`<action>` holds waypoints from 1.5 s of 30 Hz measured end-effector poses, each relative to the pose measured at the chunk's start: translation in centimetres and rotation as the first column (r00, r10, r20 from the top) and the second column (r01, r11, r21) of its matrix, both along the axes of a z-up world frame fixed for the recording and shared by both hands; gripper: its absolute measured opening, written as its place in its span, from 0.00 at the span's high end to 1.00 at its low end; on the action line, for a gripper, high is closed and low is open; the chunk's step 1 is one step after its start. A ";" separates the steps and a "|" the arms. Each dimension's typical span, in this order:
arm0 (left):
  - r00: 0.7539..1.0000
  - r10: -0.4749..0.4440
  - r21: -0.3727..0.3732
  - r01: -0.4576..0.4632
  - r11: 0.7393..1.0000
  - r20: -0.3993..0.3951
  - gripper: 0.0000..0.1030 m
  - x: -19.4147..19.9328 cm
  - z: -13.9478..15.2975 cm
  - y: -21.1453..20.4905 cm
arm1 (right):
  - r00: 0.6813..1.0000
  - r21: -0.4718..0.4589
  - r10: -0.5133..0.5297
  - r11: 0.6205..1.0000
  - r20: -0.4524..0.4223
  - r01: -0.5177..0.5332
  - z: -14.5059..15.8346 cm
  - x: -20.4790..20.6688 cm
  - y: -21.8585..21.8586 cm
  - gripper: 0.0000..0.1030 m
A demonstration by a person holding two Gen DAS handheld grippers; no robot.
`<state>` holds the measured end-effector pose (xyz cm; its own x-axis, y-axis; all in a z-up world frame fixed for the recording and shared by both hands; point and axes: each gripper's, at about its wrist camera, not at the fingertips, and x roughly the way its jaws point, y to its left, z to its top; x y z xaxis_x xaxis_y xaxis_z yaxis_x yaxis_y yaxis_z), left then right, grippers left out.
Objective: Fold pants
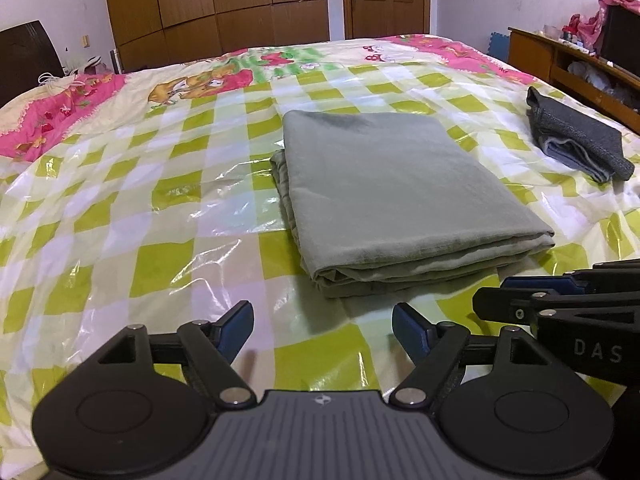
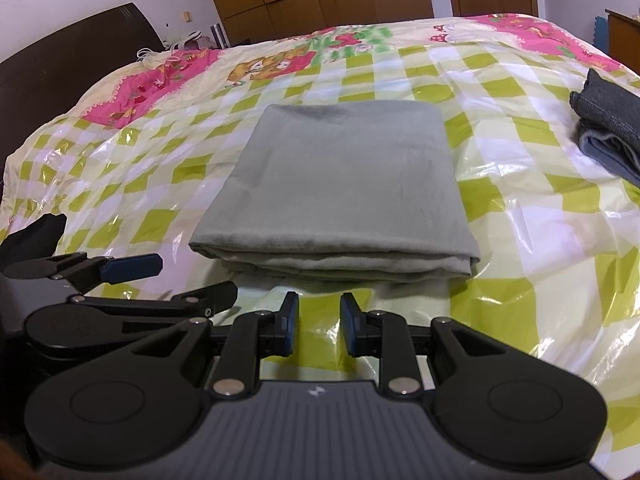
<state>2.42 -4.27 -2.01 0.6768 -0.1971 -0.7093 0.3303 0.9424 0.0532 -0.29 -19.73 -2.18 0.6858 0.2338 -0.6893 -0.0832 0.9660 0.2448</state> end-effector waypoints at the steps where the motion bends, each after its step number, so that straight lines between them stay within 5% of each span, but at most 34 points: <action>1: 1.000 0.001 0.001 -0.001 1.000 0.001 0.15 -0.1 0.0 0.0 | 1.000 -0.004 -0.001 1.000 0.000 0.001 0.0 0.0 0.0 0.76; 45: 0.998 0.057 0.022 -0.056 0.998 -0.025 0.02 -1.5 0.2 0.5 | 0.998 -0.018 -0.040 0.999 -0.038 0.040 -0.4 -1.5 0.4 0.76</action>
